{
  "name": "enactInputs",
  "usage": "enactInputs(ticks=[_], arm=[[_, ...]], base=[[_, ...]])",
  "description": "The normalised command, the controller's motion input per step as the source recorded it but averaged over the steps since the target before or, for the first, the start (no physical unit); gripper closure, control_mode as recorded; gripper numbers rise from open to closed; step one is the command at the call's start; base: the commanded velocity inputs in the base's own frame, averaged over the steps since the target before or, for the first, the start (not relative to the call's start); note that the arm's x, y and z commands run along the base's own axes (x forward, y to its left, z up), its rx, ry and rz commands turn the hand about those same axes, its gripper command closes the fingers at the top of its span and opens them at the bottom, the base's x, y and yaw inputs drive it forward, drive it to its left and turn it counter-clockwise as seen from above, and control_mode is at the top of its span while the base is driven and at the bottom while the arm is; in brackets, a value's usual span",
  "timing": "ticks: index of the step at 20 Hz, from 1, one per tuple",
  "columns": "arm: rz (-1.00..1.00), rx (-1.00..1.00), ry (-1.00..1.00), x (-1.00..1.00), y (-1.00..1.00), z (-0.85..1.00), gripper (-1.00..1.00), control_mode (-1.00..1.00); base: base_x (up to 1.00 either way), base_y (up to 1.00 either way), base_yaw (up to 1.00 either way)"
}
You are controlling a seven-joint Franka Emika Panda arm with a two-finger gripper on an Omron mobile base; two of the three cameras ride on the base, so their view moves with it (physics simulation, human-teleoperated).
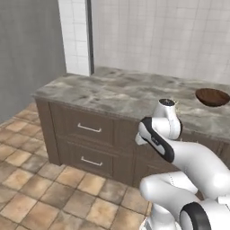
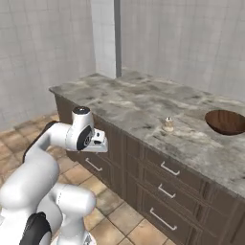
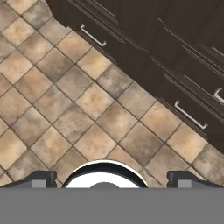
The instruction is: Pick the candle and candle from the dining table and place them in the open cabinet. Close the cabinet after placing the objects.
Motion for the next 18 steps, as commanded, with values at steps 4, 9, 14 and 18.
enactInputs(ticks=[4, 9, 14, 18], arm=[[0.0, 0.0, 0.0, 0.0, 0.0, 0.0, -1.0, 1.0], [0.0, 0.0, 0.0, 0.0, 0.0, 0.0, -1.0, 1.0], [0.0, 0.0, 0.0, 0.0, 0.0, 0.0, -1.0, 1.0], [0.0, 0.0, 0.0, 0.0, 0.0, 0.0, -1.0, 1.0]], base=[[0.0, 0.47, -0.63], [0.0, 0.37, -0.63], [0.27, 0.36, -0.46], [0.33, 0.42, -0.19]])
